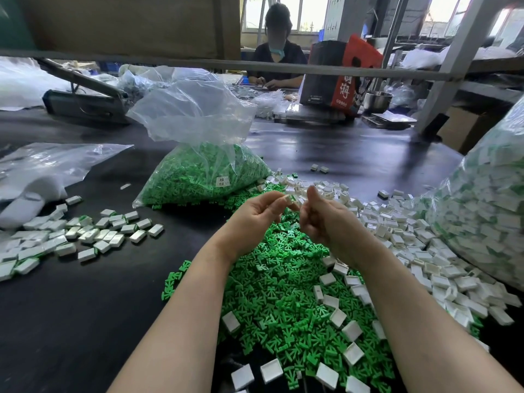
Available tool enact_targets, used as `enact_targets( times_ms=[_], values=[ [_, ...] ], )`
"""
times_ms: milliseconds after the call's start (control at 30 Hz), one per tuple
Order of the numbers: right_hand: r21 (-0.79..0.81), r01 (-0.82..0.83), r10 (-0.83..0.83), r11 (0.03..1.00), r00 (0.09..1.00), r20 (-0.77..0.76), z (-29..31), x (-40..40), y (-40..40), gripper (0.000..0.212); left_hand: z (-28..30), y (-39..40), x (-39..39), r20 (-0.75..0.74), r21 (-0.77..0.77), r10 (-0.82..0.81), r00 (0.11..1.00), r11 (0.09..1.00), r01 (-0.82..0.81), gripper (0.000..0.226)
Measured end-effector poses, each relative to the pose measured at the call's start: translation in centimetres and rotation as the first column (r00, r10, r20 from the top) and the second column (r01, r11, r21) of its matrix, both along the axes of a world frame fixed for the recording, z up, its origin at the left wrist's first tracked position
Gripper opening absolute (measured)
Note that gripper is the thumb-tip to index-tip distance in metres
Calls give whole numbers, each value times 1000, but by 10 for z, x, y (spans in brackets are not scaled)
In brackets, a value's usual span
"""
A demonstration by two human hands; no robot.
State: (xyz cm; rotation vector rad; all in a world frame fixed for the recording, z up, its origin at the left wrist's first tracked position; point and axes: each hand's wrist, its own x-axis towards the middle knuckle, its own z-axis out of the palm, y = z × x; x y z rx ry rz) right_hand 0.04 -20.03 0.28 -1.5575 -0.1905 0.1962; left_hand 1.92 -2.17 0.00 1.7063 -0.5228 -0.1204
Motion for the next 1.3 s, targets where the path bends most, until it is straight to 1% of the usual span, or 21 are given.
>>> enact_targets(
  times_ms=[100, 167, 233, 333, 400, 467, 567, 667, 733, 833, 933, 1067, 1133, 1233, 1300],
  values=[
    [18, -50, 51, 999, 998, -32, 1, 2, 2, 61, 2, -3, -1, -13, -42, -6, 1000, 999, 6, 25],
    [43, -107, 109, 993, 993, -51, 1, 2, 7, 64, 3, -8, -3, -35, -74, -28, 999, 997, 25, 21],
    [123, -139, 148, 983, 987, -64, 1, 2, 11, 56, 4, -9, -5, -14, -48, -5, 1000, 999, 4, 19],
    [238, -134, 152, 962, 987, -60, 0, 2, 13, 47, 8, -9, -7, 1, -23, 1, 1000, 1000, -1, 21],
    [295, -122, 143, 948, 988, -51, -1, 1, 12, 46, 10, -10, -7, 49, -27, 31, 998, 999, -30, 18],
    [335, -112, 134, 935, 990, -44, -2, 2, 10, 51, 12, -13, -7, 119, -44, 99, 988, 995, -94, 12],
    [340, -95, 113, 935, 993, -33, -3, 2, 10, 57, 12, -18, -8, 180, -79, 180, 967, 983, -168, 4],
    [342, -91, 103, 935, 995, -17, -3, 1, 13, 50, 12, -22, -9, 176, -93, 223, 959, 973, -209, 4],
    [342, -97, 107, 935, 994, -9, -2, 0, 14, 45, 13, -23, -9, 150, -109, 221, 964, 972, -206, 6],
    [346, -113, 123, 931, 992, -8, -3, 0, 14, 47, 14, -23, -10, 112, -139, 199, 974, 973, -183, 6],
    [339, -132, 140, 931, 990, 0, -4, 1, 14, 42, 14, -23, -10, 88, -147, 195, 977, 973, -181, 9],
    [314, -172, 174, 934, 984, 23, -4, 1, 14, 38, 16, -25, -11, 68, -156, 209, 976, 968, -196, 4],
    [293, -170, 171, 941, 985, 21, -5, 2, 14, 42, 17, -27, -12, 64, -151, 229, 971, 964, -218, 7],
    [255, -153, 152, 955, 988, 22, -8, 3, 13, 55, 17, -29, -13, 79, -135, 254, 964, 961, -242, 9],
    [248, -145, 143, 958, 989, 26, -10, 4, 13, 58, 17, -30, -14, 82, -139, 257, 963, 960, -244, 8]
  ],
)
